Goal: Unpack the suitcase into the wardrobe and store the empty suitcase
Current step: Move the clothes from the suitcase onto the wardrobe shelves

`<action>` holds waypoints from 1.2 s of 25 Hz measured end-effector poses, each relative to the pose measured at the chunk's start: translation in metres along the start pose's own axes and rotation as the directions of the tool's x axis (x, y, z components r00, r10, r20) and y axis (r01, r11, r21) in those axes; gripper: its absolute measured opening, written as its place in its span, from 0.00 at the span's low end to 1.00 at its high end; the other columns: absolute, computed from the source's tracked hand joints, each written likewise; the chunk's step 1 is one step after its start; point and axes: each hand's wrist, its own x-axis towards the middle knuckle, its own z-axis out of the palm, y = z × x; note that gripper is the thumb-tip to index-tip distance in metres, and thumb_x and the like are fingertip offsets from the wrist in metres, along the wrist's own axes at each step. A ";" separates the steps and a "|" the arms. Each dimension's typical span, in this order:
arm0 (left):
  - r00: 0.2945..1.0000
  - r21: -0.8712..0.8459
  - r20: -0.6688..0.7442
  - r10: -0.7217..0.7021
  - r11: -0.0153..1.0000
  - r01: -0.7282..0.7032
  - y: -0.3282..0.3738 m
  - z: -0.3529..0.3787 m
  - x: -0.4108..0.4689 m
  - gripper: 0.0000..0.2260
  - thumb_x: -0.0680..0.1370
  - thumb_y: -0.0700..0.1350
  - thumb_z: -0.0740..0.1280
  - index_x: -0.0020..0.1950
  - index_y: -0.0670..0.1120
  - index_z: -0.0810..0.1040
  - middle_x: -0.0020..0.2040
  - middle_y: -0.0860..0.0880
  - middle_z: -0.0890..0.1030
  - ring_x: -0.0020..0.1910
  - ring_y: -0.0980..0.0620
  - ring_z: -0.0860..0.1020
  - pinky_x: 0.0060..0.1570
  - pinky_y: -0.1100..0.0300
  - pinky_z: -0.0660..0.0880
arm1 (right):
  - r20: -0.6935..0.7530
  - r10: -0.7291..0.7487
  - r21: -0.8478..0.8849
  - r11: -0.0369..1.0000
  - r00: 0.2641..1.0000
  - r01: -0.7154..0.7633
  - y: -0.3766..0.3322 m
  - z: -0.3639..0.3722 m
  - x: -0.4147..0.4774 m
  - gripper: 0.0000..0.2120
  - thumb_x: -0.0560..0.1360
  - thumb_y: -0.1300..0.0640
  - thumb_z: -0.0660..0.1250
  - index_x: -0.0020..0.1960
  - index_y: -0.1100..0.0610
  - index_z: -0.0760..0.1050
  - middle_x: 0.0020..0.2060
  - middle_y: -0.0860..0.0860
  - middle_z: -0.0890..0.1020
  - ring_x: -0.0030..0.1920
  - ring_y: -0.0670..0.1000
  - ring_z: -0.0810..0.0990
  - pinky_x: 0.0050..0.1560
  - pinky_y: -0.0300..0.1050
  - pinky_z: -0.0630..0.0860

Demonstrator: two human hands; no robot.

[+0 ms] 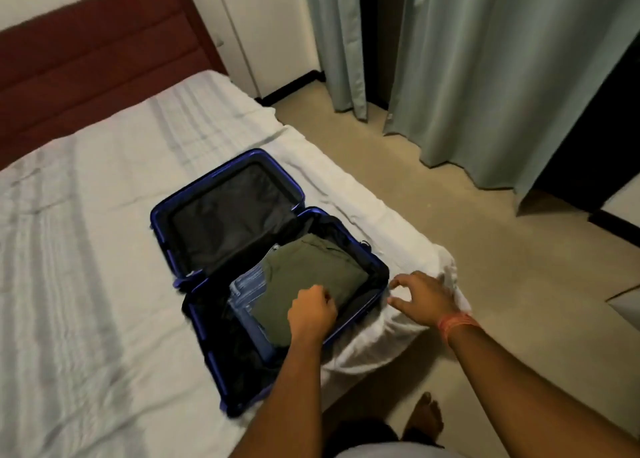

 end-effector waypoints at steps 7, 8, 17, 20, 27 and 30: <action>0.980 -0.102 -0.010 -0.199 0.975 0.197 -0.015 0.011 0.031 0.10 0.76 0.48 0.60 0.48 0.43 0.78 0.49 0.39 0.80 0.48 0.36 0.78 0.44 0.49 0.75 | 0.134 -0.096 -0.114 0.987 0.986 0.111 -0.037 0.012 0.066 0.19 0.74 0.45 0.68 0.63 0.47 0.72 0.57 0.52 0.74 0.60 0.56 0.74 0.61 0.56 0.70; 0.972 -0.123 0.007 -0.235 0.964 0.234 -0.023 0.016 0.036 0.10 0.76 0.48 0.60 0.48 0.44 0.78 0.50 0.39 0.80 0.49 0.36 0.78 0.45 0.49 0.75 | 0.157 -0.096 -0.120 0.986 0.983 0.116 -0.040 0.018 0.075 0.19 0.74 0.46 0.68 0.63 0.47 0.72 0.58 0.53 0.74 0.60 0.57 0.74 0.61 0.55 0.70; 0.902 -0.245 0.194 -0.384 0.872 0.424 -0.085 0.035 0.097 0.13 0.77 0.48 0.62 0.60 0.47 0.77 0.59 0.41 0.78 0.58 0.39 0.77 0.54 0.51 0.73 | 0.291 -0.016 -0.142 0.988 0.957 0.060 -0.075 0.069 0.146 0.18 0.74 0.47 0.68 0.63 0.46 0.72 0.60 0.53 0.73 0.62 0.58 0.73 0.61 0.56 0.72; 0.918 -0.185 0.230 -0.323 0.912 0.367 -0.113 0.039 0.139 0.20 0.76 0.52 0.67 0.65 0.46 0.73 0.63 0.43 0.75 0.62 0.42 0.74 0.60 0.51 0.72 | 0.311 0.019 -0.167 0.985 0.950 0.035 -0.082 0.084 0.175 0.18 0.74 0.48 0.68 0.63 0.47 0.73 0.59 0.53 0.73 0.62 0.57 0.74 0.60 0.53 0.72; 0.870 0.009 0.329 -0.366 0.923 0.385 -0.158 0.045 0.221 0.47 0.65 0.64 0.74 0.74 0.44 0.57 0.73 0.41 0.64 0.72 0.42 0.63 0.72 0.42 0.53 | 0.342 0.061 -0.134 0.991 0.938 -0.015 -0.078 0.117 0.211 0.17 0.73 0.51 0.70 0.61 0.47 0.75 0.58 0.53 0.75 0.60 0.57 0.75 0.62 0.54 0.72; 0.828 0.019 0.388 -0.405 0.902 0.432 -0.165 0.043 0.228 0.44 0.65 0.61 0.76 0.73 0.44 0.60 0.70 0.41 0.67 0.69 0.40 0.67 0.69 0.41 0.60 | 0.326 0.073 -0.113 0.993 0.943 -0.038 -0.074 0.118 0.217 0.18 0.71 0.54 0.72 0.60 0.48 0.76 0.57 0.53 0.76 0.59 0.57 0.77 0.60 0.55 0.73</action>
